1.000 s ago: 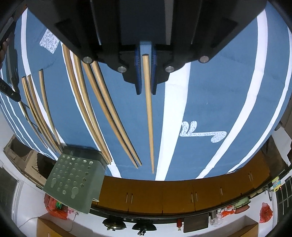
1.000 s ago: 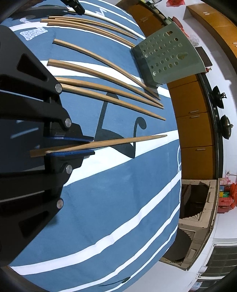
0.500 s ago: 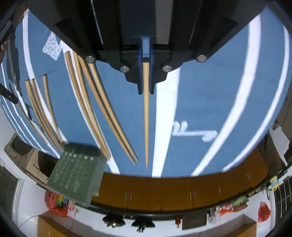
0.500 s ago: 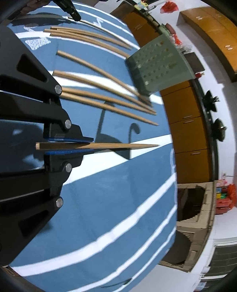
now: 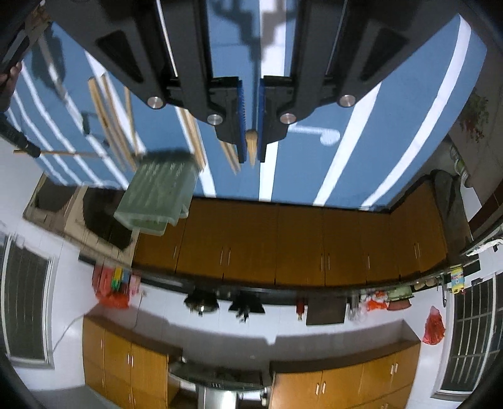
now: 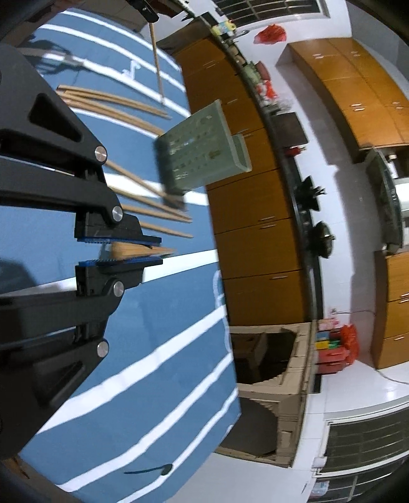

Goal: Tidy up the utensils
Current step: 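Lift both held chopsticks and carry them over the green utensil holder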

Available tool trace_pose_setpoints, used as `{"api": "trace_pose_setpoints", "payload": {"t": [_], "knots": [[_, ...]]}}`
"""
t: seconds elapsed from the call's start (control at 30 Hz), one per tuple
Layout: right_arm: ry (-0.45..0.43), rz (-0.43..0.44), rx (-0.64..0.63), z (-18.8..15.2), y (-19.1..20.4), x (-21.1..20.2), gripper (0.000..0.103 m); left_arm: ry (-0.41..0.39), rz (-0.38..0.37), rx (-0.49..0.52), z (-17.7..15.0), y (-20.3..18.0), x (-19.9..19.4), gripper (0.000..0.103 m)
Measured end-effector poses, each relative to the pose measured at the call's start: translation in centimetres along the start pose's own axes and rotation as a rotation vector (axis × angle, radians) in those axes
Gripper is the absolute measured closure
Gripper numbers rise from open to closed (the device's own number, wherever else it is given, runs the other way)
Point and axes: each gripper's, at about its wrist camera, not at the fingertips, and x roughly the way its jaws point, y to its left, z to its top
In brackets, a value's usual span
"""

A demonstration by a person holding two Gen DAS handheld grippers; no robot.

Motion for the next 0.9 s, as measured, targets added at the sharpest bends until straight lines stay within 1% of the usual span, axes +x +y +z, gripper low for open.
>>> {"api": "trace_pose_setpoints", "payload": {"t": [0.1, 0.2, 0.47, 0.7, 0.8, 0.9], "knots": [[-0.020, 0.008, 0.007, 0.7, 0.0, -0.3, 0.095, -0.044, -0.003, -0.019, 1.2, 0.1, -0.7, 0.095], [-0.036, 0.015, 0.012, 1.3, 0.1, -0.5, 0.095, -0.069, -0.005, -0.028, 2.2, 0.3, -1.0, 0.095], [-0.077, 0.038, 0.023, 3.9, 0.3, -0.1, 0.095, -0.109, 0.009, -0.020, 5.1, 0.4, -0.9, 0.096], [-0.141, 0.046, 0.010, 7.8, 0.8, -0.7, 0.095, -0.155, 0.021, 0.004, 8.4, 0.3, -1.1, 0.096], [-0.181, 0.061, 0.005, 9.7, 1.3, -1.4, 0.095, -0.180, 0.014, 0.011, 9.9, 0.0, -1.5, 0.096], [-0.223, 0.091, 0.014, 11.6, 1.8, -2.2, 0.095, -0.223, -0.007, 0.014, 12.3, -0.6, -2.5, 0.096]]}}
